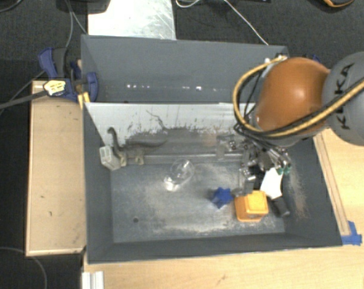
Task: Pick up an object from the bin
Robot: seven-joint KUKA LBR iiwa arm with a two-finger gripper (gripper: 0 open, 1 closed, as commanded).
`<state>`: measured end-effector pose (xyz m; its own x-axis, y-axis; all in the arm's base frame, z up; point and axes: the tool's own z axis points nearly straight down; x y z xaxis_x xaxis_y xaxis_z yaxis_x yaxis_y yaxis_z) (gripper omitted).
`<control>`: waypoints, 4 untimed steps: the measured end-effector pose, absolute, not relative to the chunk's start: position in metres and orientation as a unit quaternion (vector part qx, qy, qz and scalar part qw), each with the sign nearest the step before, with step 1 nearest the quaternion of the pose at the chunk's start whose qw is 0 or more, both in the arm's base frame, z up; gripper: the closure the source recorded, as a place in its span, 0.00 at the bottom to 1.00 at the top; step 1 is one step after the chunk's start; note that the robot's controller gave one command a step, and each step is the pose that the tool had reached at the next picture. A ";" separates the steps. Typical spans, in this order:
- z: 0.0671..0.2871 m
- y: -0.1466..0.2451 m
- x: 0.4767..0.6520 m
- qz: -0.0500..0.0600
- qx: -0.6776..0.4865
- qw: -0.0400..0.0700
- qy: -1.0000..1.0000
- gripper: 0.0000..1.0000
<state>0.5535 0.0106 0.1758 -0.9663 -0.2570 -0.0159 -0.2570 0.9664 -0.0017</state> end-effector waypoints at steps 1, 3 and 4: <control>0.112 -0.007 0.528 -0.001 -0.019 0.003 1.000 0.00; 0.074 -0.008 0.491 0.000 0.187 0.006 0.982 1.00; 0.073 -0.008 0.490 0.000 0.188 0.004 0.982 0.00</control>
Offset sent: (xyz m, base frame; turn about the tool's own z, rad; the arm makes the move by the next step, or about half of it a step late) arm -0.0334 -0.0365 -0.0660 -0.0840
